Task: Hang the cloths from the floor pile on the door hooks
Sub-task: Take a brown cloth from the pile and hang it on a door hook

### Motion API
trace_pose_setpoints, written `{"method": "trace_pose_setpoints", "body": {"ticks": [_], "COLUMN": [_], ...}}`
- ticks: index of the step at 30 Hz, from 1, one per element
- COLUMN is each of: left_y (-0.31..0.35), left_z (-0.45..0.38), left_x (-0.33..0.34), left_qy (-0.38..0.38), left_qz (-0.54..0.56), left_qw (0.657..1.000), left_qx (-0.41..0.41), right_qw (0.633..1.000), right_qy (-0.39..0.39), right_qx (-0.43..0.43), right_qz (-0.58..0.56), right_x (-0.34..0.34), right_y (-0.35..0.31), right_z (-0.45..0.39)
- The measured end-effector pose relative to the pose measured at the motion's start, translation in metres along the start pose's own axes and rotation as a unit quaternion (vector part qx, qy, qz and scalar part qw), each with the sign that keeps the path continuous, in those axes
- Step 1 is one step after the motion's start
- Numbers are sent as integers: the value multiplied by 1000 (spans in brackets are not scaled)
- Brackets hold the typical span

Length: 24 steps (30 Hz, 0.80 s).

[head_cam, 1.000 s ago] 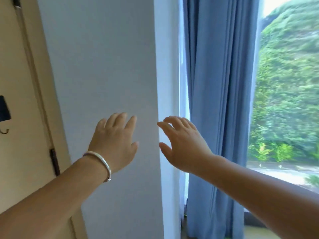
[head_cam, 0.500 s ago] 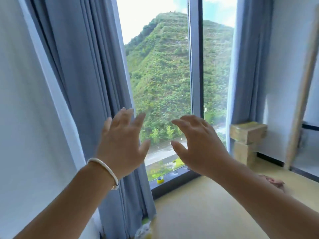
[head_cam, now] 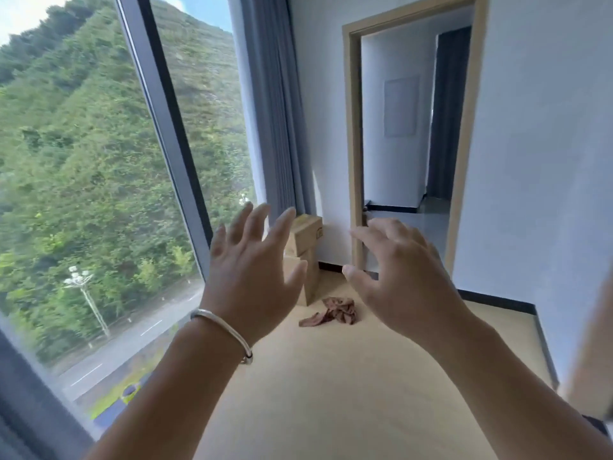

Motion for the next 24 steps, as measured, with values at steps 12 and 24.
{"method": "trace_pose_setpoints", "body": {"ticks": [12,24], "left_y": [130,102], "left_z": [-43,-137], "left_x": [203,381], "left_qy": [-130,-230], "left_qz": [112,125], "left_qw": [979,960], "left_qx": [112,96], "right_qw": [966,941], "right_qy": [-83,-132], "right_qx": [181,210], "right_qz": [163,231], "right_x": [26,146], "right_y": [201,298], "right_z": [34,-55]}}
Point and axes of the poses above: each hand's wrist, its own z-axis away from the middle knuckle, its own x-axis out of the palm, y = z × x, the point moved 6 cm from there along -z, towards the middle knuckle, and after that the axes turned 8 degrees about y, right-handed, at the moved point
